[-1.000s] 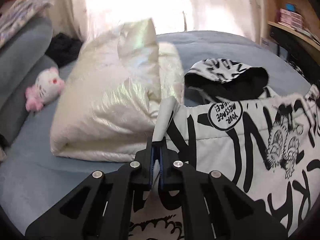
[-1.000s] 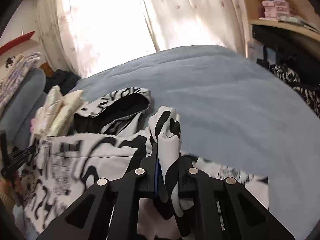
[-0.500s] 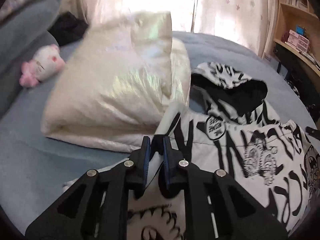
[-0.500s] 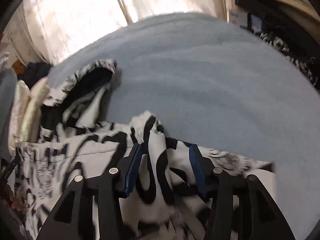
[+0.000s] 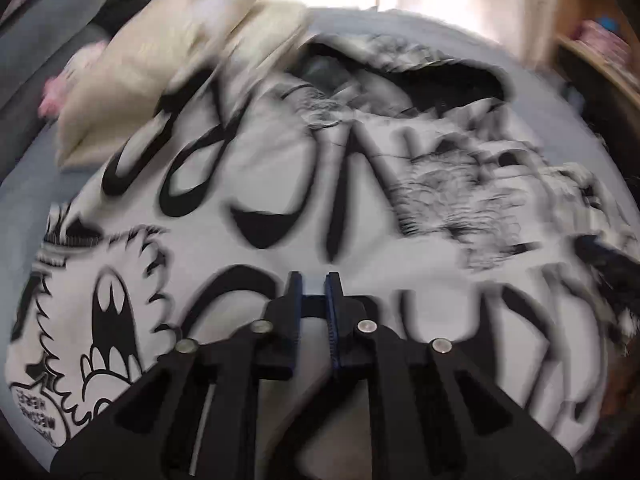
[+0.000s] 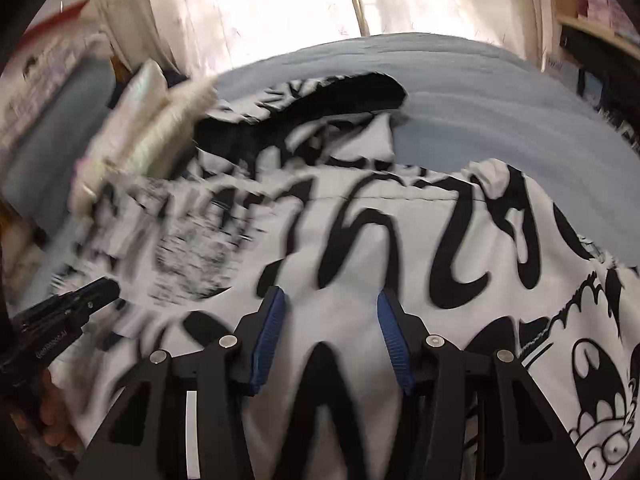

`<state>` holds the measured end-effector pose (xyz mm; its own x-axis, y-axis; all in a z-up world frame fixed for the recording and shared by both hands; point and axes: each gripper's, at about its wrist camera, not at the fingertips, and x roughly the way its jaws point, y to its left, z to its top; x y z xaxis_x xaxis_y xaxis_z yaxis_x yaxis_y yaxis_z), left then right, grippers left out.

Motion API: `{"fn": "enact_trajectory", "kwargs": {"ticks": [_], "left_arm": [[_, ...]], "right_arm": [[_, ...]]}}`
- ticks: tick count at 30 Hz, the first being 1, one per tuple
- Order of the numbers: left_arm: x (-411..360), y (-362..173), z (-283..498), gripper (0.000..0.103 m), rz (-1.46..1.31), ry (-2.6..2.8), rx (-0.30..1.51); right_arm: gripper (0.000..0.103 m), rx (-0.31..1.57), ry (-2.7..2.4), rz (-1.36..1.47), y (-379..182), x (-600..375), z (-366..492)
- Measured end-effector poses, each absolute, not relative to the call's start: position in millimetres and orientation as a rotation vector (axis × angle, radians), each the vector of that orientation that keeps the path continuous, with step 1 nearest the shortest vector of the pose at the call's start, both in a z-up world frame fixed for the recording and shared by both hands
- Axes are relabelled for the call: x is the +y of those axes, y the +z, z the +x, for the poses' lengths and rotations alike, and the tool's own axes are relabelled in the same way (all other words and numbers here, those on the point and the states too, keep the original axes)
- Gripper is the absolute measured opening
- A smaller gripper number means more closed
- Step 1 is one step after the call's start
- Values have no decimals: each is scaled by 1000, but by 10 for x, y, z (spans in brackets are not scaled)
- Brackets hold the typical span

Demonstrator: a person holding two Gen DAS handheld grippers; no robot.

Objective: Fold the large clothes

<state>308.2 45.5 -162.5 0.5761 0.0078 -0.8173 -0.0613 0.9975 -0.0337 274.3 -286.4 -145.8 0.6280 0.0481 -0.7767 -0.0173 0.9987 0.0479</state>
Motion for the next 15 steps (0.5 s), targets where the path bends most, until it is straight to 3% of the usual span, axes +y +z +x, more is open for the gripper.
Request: {"fn": "enact_trajectory", "kwargs": {"ticks": [2,3,5,6,8,10,15], "left_arm": [[602,-1642,3080,1,-76,56,942],[647,-1632,3080,1,-69,65,943],[765,-1577,3066,1,-52,88,934],[825,-1547,3056,1,-57,89,927],[1019,-1467,3035,1,-64,125,926],[1213,-1363,2978,1,-109,124,931],[1540,-1108,2556,1,-106,166,899]], "right_arm": [[45,884,-92,3,-1451,-3217,2676],[27,882,-121,-4,-1445,-3404,2650],[17,894,-200,12,-1434,-3874,2463],[2,897,-191,61,-1396,-4047,2378],[2,896,-290,64,-1268,-4319,2175],[11,880,-353,78,-1106,-4500,1913],[12,865,-269,176,-861,-4464,1379]]}}
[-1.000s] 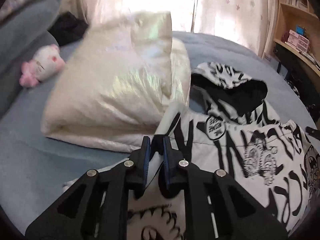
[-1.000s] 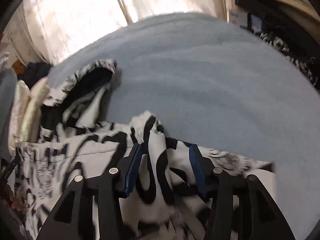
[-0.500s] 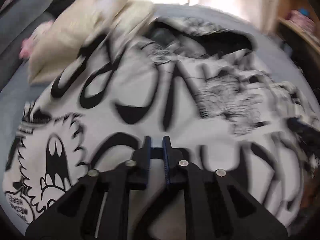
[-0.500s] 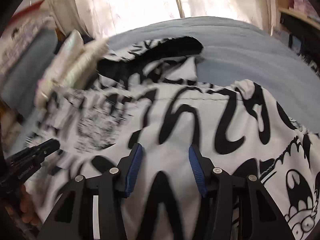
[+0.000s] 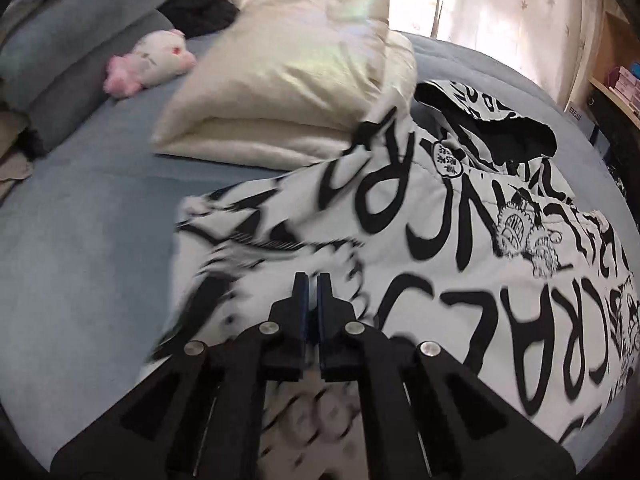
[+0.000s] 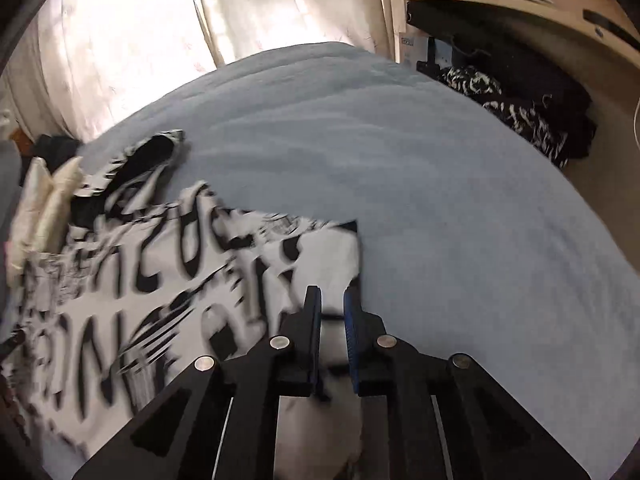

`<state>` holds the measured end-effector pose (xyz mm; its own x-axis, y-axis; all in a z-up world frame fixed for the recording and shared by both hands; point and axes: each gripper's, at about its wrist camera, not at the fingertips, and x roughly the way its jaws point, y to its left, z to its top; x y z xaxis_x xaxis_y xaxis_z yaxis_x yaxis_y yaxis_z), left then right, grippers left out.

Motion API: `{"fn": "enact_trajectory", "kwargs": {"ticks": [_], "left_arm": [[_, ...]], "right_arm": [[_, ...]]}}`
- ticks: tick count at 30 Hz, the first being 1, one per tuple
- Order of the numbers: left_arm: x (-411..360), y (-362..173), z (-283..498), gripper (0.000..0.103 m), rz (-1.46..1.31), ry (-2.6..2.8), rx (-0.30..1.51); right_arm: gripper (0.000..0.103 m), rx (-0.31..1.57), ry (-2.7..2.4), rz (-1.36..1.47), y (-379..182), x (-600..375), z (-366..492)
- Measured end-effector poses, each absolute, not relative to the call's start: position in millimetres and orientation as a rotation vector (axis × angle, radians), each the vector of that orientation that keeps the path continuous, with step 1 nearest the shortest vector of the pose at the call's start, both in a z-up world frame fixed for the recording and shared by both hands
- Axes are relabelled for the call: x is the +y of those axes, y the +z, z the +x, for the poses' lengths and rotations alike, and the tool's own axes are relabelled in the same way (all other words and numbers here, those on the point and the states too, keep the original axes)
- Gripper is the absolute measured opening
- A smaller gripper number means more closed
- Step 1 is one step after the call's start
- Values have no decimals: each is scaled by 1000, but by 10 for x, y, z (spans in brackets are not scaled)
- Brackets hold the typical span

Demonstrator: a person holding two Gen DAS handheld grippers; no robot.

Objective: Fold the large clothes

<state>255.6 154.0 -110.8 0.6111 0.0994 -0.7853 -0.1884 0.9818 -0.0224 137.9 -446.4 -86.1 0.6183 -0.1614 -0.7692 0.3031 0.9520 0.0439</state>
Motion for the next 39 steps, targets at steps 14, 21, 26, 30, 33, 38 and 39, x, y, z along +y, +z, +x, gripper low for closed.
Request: {"fn": "enact_trajectory", "kwargs": {"ticks": [14,21,26,30,33,38,39], "left_arm": [[1863,-1310,1785,1,-152,180,897],[1943,-1249,1775,1,-211,147,877],[1917,-1012,1741,4,-184,124,868],[1825,-666,1867,5,-160,64,849],[1703,-378,2049,6,-129,22,811],[1377,103,2631,20,-57,-43,772],[1299,188,2772,24,-39,-46,767]], "right_arm": [[11,962,-197,150,-1118,-3521,729],[0,978,-200,172,-861,-3685,352],[8,984,-183,139,-596,-3548,221],[12,998,-145,157,-321,-3538,309],[24,1006,-121,182,-139,-3491,435],[27,950,-66,144,368,-3341,1079],[27,937,-60,127,455,-3297,1242]]}}
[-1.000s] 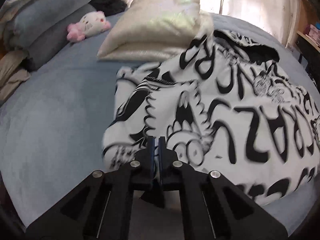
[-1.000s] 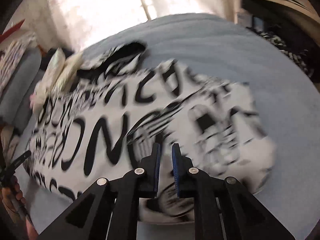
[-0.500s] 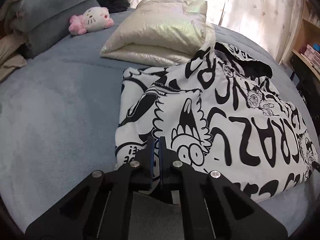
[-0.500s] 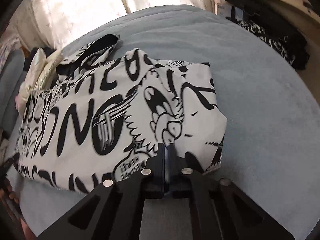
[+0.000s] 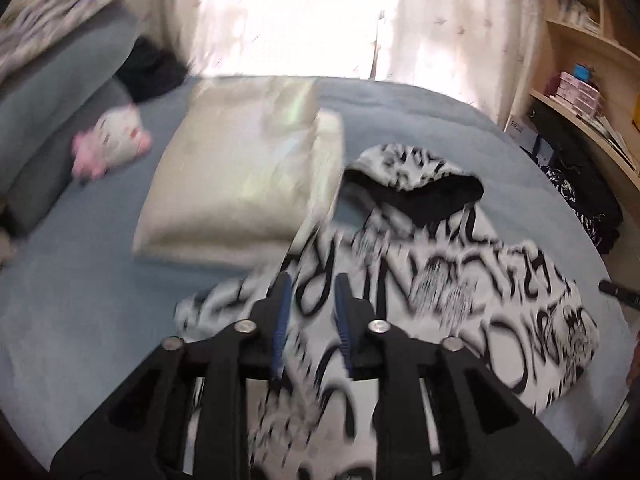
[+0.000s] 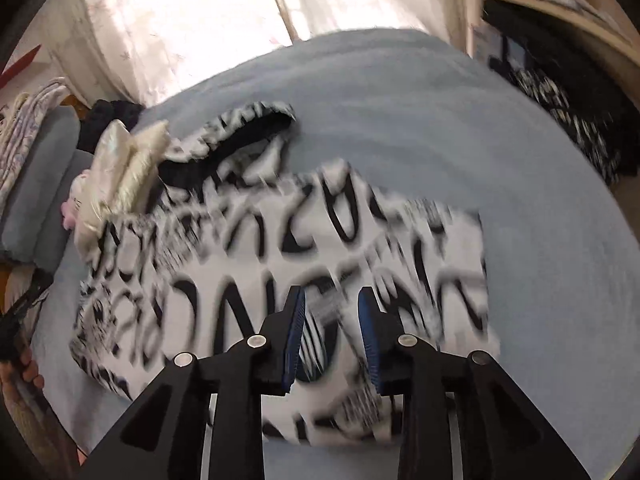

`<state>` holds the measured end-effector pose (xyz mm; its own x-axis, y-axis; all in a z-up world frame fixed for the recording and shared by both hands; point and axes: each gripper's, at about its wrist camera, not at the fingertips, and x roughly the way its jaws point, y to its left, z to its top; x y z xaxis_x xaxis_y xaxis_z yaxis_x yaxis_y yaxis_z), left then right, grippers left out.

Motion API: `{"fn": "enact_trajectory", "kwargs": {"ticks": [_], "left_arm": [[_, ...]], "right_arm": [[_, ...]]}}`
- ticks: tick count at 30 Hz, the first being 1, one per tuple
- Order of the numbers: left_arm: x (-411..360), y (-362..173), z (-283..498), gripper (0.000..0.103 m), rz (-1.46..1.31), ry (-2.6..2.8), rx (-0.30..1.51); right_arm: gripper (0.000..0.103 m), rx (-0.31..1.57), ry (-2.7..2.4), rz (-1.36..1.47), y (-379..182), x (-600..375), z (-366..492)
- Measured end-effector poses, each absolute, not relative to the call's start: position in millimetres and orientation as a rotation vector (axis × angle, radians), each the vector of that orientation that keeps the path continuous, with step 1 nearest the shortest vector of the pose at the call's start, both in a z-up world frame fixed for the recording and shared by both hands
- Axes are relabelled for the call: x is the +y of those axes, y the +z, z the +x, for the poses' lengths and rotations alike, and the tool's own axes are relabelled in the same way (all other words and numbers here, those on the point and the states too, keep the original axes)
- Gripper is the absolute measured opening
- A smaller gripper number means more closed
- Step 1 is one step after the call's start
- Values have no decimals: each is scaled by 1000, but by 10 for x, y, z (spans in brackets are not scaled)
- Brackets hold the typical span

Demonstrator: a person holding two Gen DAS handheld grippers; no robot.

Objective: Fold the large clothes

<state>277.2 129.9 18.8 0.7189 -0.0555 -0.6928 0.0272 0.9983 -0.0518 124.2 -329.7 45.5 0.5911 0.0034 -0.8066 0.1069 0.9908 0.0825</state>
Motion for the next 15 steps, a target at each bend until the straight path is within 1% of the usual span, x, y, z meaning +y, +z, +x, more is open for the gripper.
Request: {"fn": "enact_trajectory", "kwargs": {"ticks": [2,4,8,11,13,15], "left_arm": [[1084,356,3128,27,0,-68,753],[890,469,3467,28,19,-86,742],[557,524,4267,28,29,-94,767],[288,357,4928,28,54,-84,785],[161,171,5282,28,51,-85,816],[55,-79,5601,28,43,-87,853]], "right_arm": [[27,908,-42,94,675,-3217,1509],[27,872,-17,56,909,-3094,1881],[27,846,26,32,1148,-2881,2829],[27,850,55,48,1113,-2702,3683],[27,862,67,41,968,-2553,4280],[27,880,80,63,799,-2461,4701]]}}
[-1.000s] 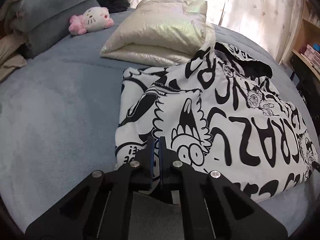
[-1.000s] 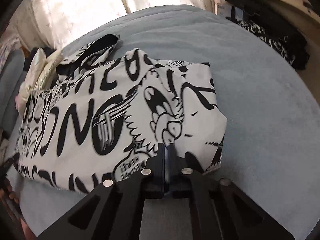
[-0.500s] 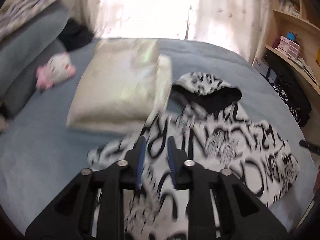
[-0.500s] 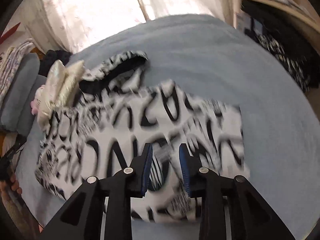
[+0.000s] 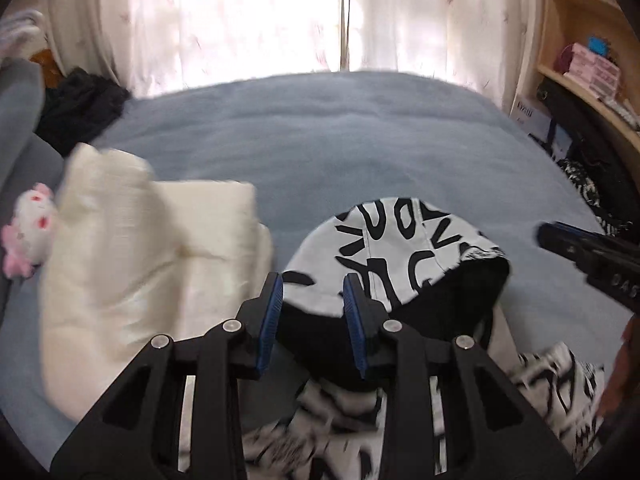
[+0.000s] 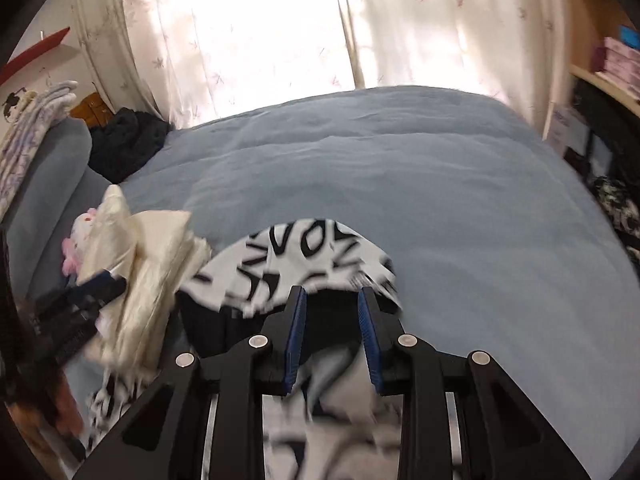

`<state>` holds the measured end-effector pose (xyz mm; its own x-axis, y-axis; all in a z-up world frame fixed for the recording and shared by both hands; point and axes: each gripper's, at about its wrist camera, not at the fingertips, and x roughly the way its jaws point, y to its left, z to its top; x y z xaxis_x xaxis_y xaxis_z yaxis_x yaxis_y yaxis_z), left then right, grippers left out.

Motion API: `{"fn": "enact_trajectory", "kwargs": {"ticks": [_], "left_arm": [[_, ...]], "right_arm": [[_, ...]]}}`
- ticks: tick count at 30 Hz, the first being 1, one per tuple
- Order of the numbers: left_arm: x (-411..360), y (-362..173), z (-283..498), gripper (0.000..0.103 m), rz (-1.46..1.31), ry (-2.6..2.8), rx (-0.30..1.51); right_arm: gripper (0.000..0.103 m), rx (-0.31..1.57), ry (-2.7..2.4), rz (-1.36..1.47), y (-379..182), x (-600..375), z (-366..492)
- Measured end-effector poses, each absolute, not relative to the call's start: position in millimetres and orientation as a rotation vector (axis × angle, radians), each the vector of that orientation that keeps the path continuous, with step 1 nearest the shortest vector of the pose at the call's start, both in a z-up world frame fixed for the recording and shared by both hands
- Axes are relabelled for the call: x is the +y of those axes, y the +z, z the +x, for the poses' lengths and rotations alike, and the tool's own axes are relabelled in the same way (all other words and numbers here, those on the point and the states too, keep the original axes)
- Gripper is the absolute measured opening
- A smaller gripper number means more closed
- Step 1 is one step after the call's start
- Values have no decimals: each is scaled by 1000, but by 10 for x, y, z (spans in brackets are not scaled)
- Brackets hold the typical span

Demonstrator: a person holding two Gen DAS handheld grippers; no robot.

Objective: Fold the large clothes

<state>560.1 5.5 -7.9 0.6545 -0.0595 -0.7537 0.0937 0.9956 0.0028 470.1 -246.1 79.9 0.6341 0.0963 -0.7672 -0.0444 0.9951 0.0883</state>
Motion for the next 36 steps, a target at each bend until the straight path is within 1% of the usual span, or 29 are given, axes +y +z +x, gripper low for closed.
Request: {"fn": "enact_trajectory", "kwargs": {"ticks": [5,8,12,15,18,19,20,21,22,23,24,27,30,34,35,36], "left_arm": [[-140,-710,5996,28,61,-83,926],[-198,-1080,6084,28,90,-85,973],[-161,-1420,6029,28,95,-120,996],[-125,-1459,6037,31,113,-131,980],[-91,-1363,6054,31,103,-161,980],[-95,-1315,6028,31,89,-178,973],[-94,-1239,6025,31,66,-201,962],[-94,-1185,6028,31,44,-217,952],[-92,-1143,6027,31,27,-230,947],[-97,-1105,6046,31,-5,-251,946],[-102,-1092,6056,32,-27,-265,953],[-197,-1144,6126,32,-68,-291,992],[-275,-1337,6180,32,-89,-312,1042],[-234,-1531,6173,32,-120,-335,1046],[-201,-1554,6178,32,-141,-343,1045],[-205,-1603,6182,31,-154,-347,1044]], "right_arm": [[27,944,80,103,244,-2426,5424],[27,1016,60,75,-116,-2524,5523],[26,1116,35,21,-538,-2811,5466],[26,1111,72,30,-490,-3006,5409],[28,1119,101,20,-224,-3138,5470],[29,1099,109,32,-96,-3207,5496],[35,1074,118,55,64,-3292,5550],[51,1056,117,74,160,-3360,5563],[61,1031,110,98,301,-3439,5614],[80,1015,103,108,358,-3466,5623],[86,996,92,115,450,-3529,5690],[86,1013,59,130,460,-3672,5892],[86,1071,63,218,202,-3818,6160],[86,1126,77,314,-91,-4009,6434],[85,1130,76,329,-154,-4030,6455],[82,1121,80,356,-180,-4069,6510]]}}
